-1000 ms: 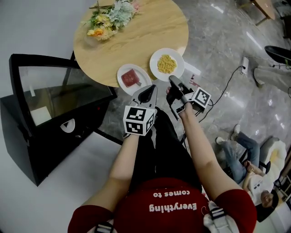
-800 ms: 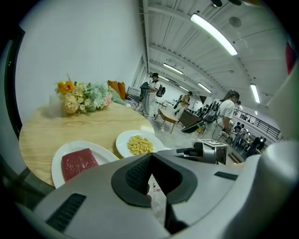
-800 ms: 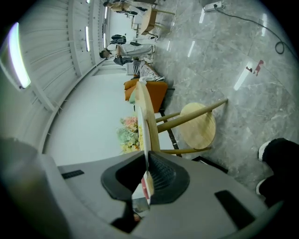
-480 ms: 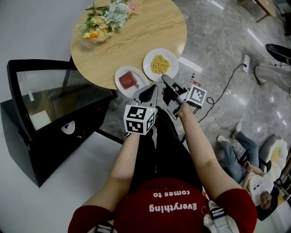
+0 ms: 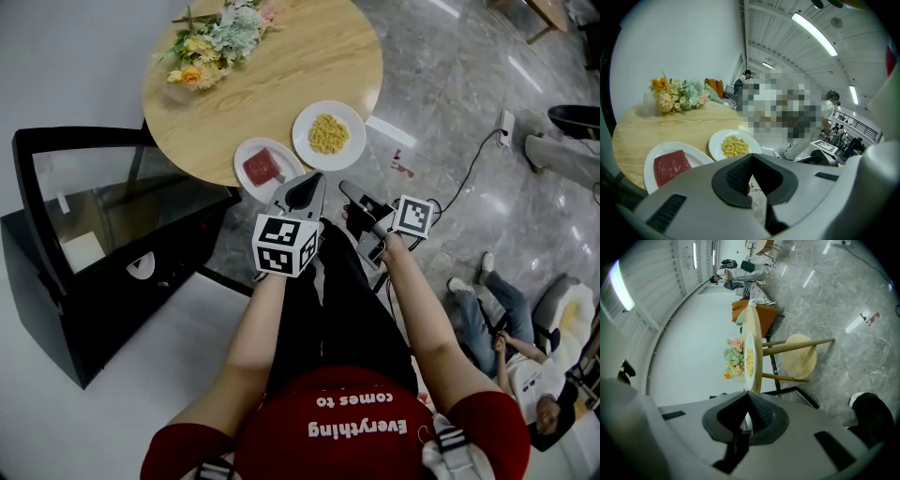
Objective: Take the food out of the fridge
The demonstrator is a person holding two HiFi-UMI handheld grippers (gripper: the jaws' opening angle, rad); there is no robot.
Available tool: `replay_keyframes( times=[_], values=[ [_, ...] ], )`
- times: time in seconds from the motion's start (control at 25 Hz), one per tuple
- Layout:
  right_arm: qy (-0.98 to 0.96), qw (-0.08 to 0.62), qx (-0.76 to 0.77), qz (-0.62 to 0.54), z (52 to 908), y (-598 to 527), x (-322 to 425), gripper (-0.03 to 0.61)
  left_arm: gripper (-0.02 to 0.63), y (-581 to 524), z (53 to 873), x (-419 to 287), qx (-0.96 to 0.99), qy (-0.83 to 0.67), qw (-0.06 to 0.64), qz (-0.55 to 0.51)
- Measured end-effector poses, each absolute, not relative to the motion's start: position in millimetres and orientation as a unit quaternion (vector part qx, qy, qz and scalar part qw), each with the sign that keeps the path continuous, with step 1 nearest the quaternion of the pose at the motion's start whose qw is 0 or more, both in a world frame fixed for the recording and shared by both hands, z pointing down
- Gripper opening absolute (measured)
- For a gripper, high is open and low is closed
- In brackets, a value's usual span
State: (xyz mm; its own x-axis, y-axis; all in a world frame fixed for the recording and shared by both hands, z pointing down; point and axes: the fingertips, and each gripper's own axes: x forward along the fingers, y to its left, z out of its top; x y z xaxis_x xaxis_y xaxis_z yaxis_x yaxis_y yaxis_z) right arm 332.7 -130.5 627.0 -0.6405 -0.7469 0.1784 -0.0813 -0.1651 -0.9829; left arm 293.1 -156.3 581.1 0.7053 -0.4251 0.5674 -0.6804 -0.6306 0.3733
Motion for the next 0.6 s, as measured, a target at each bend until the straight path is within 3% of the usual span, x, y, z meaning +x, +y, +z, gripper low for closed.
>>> replay_keyframes(
  times=[0.6],
  values=[
    [0.63, 0.254, -0.316, -0.662, 598.4, -133.0, 311.1, 0.011, -0.002, -156.7, 572.1, 278.1, 0.876, -0.326, 0.289, 0.207]
  ],
)
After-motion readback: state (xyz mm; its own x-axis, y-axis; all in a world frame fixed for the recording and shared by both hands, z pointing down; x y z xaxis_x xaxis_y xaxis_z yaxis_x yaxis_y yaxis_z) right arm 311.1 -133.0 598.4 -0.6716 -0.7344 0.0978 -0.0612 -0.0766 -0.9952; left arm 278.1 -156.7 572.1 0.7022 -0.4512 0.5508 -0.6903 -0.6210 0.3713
